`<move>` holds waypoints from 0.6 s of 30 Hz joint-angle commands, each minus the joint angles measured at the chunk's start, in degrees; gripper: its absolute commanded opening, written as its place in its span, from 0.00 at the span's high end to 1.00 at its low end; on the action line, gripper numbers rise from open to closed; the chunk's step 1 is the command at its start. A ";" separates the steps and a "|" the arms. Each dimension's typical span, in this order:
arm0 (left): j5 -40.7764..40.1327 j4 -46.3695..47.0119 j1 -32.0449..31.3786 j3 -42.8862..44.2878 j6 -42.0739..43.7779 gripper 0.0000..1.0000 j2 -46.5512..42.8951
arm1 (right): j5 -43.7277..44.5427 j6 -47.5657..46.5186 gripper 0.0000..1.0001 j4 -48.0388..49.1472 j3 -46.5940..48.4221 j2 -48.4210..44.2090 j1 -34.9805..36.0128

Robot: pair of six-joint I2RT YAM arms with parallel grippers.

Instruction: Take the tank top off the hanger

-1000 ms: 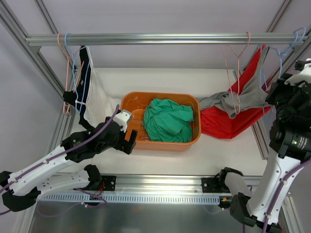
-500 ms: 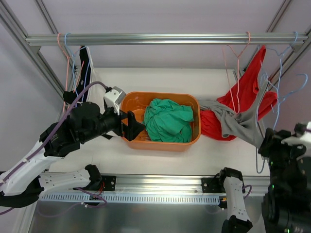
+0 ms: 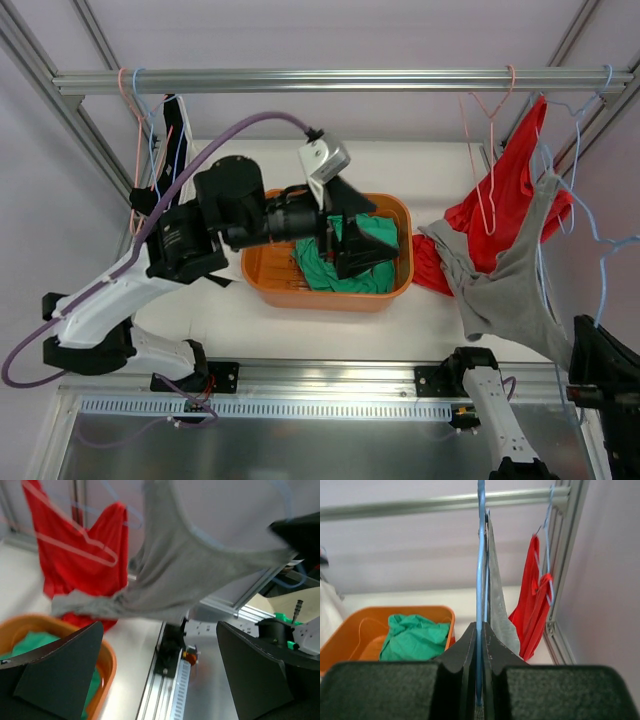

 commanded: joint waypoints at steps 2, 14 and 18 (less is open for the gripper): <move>5.35 9.13 -0.55 14.55 5.47 0.01 11.08 | -3.05 -0.50 1.00 -1.87 -5.97 4.02 2.11; 9.22 11.95 0.59 34.37 3.99 0.03 36.33 | -3.68 1.35 1.00 -1.17 -6.33 2.79 4.49; 9.04 14.15 0.86 34.64 3.01 0.11 38.45 | -3.85 2.05 1.00 -0.47 -6.50 0.95 4.58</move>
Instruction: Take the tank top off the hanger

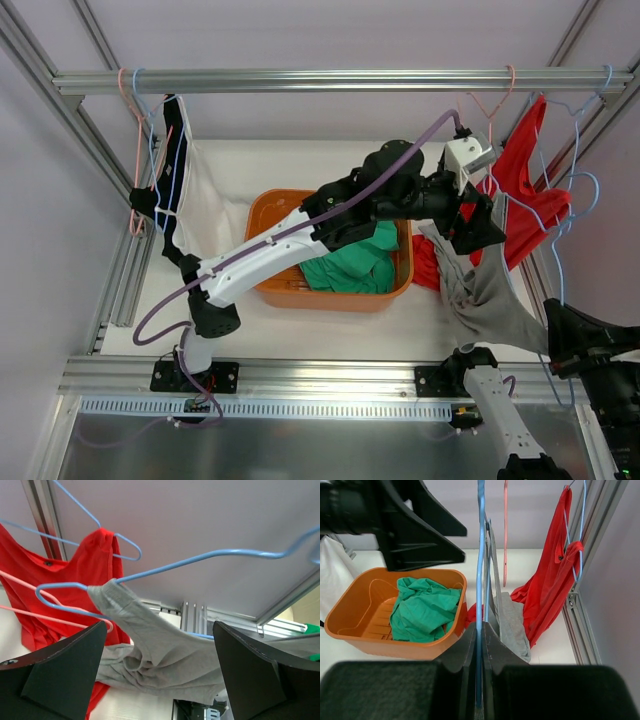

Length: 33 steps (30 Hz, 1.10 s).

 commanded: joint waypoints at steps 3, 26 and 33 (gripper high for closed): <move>1.87 6.42 1.17 3.40 -2.30 0.15 0.45 | -3.27 2.01 1.00 4.79 0.55 -2.82 0.56; -2.68 7.57 1.87 -0.01 -4.15 1.00 0.11 | -2.31 1.05 1.00 5.58 -3.74 -5.63 3.36; -23.79 7.57 2.92 -5.56 -6.43 1.00 -4.29 | -6.17 -0.44 0.99 5.49 -11.57 -13.10 3.46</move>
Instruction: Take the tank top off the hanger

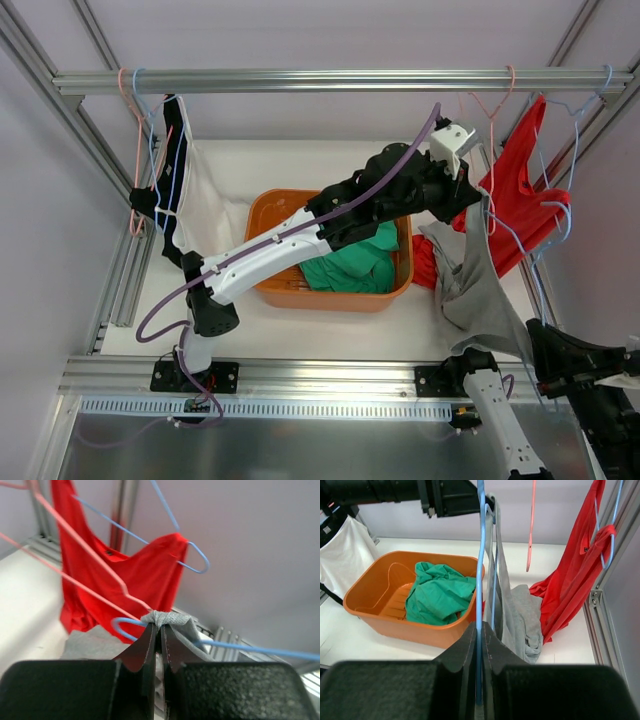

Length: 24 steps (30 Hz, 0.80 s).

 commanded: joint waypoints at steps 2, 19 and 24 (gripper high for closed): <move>-10.88 3.02 1.83 -0.42 -2.26 1.00 -4.40 | -3.42 -1.41 1.00 3.39 -1.26 -5.98 0.40; 15.48 9.06 1.31 -12.17 -9.38 1.00 -7.81 | 9.75 1.57 1.00 28.25 -19.44 -20.14 1.10; 16.28 15.06 1.13 -25.73 -11.05 1.00 -13.01 | 8.97 2.10 1.00 34.58 -20.25 -18.30 1.19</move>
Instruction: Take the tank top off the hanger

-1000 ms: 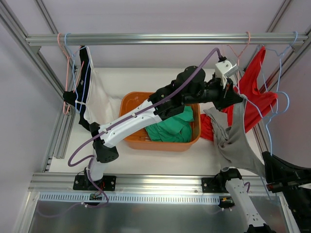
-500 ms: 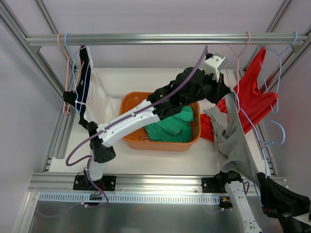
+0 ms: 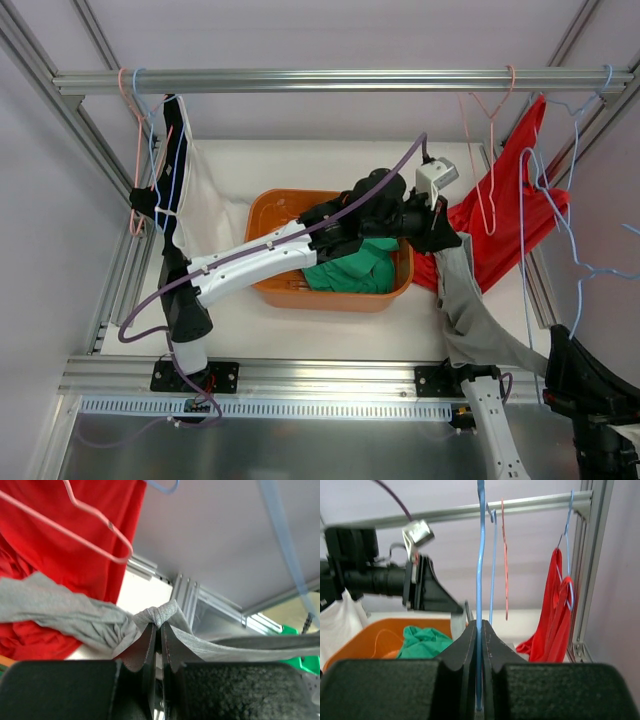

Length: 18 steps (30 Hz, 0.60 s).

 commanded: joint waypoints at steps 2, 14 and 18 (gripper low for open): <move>5.26 7.30 -0.64 -5.47 -1.98 1.00 -4.62 | 1.65 1.69 1.00 14.71 0.04 3.36 0.58; 38.17 11.69 -3.89 -12.25 3.73 1.00 2.05 | 4.82 -9.11 1.00 46.05 -18.22 13.21 0.58; 36.04 11.96 -4.16 -14.80 4.35 1.00 1.71 | 1.99 -15.26 1.00 67.85 -30.97 16.54 0.58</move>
